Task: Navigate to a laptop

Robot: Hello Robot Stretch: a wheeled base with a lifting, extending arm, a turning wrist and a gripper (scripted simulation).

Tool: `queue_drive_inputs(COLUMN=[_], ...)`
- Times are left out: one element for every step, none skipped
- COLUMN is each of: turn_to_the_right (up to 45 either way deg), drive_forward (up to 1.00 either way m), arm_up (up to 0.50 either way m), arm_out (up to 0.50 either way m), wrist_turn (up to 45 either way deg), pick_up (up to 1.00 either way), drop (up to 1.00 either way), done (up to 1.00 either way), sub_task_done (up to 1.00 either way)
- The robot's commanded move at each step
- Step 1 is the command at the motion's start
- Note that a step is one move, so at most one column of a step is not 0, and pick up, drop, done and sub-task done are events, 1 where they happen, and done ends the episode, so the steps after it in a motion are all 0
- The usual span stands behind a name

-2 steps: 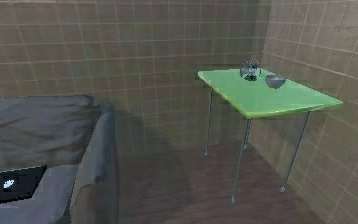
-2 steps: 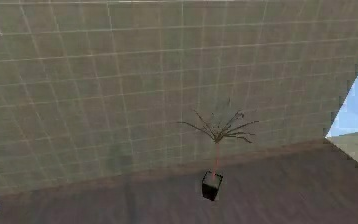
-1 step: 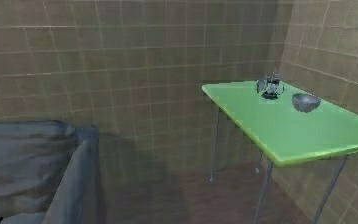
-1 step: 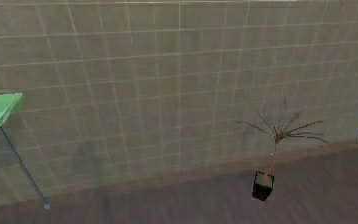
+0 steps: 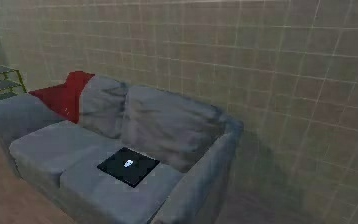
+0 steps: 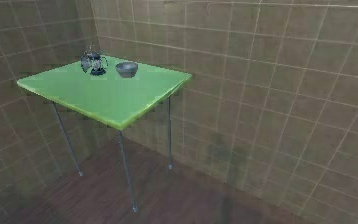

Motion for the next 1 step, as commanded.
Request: queue_drive_inputs(turn_to_the_right=[-15.0], drive_forward=[0.00], arm_up=[0.00], arm_out=[0.00], wrist_turn=[0.0], pick_up=[0.00], drop=[0.00], done=[0.00], sub_task_done=[0.00])
